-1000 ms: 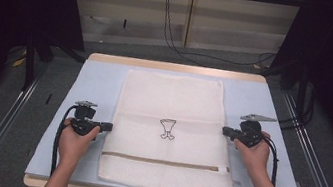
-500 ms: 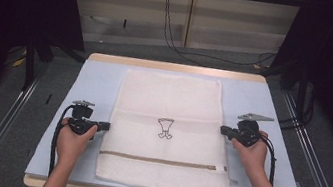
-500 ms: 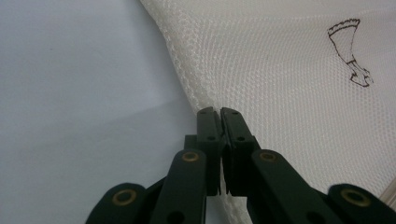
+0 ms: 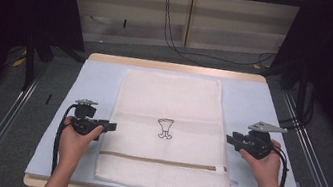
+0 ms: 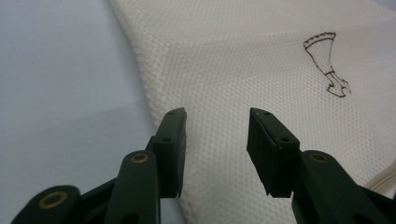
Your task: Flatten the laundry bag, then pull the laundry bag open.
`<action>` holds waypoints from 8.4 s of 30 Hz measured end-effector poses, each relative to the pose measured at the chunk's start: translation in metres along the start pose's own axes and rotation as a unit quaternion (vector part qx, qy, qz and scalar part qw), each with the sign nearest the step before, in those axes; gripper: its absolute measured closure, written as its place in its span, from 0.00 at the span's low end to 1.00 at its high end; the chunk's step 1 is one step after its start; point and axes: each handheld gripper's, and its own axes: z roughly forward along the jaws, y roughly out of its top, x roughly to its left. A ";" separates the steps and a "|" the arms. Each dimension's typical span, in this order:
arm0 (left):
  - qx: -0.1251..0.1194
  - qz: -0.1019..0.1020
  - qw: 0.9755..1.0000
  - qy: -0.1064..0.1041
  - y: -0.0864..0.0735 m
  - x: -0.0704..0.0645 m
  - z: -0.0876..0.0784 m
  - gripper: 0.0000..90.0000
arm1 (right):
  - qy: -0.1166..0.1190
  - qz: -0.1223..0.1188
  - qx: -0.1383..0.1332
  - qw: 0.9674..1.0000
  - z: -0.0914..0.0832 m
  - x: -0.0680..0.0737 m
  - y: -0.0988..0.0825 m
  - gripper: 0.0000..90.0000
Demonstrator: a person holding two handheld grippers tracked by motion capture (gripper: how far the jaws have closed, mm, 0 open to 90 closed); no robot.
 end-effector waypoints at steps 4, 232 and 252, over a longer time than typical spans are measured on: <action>0.012 0.005 1.000 -0.019 0.003 -0.012 0.005 0.63 | 0.012 -0.001 -0.007 1.000 -0.011 0.003 -0.010 0.77; 0.123 -0.096 0.978 -0.139 -0.014 -0.071 0.026 0.97 | 0.096 -0.088 0.033 0.991 -0.024 0.038 -0.058 1.00; 0.083 -0.130 0.982 -0.106 -0.038 -0.005 -0.028 0.97 | 0.095 -0.093 0.031 0.991 -0.024 0.039 -0.058 1.00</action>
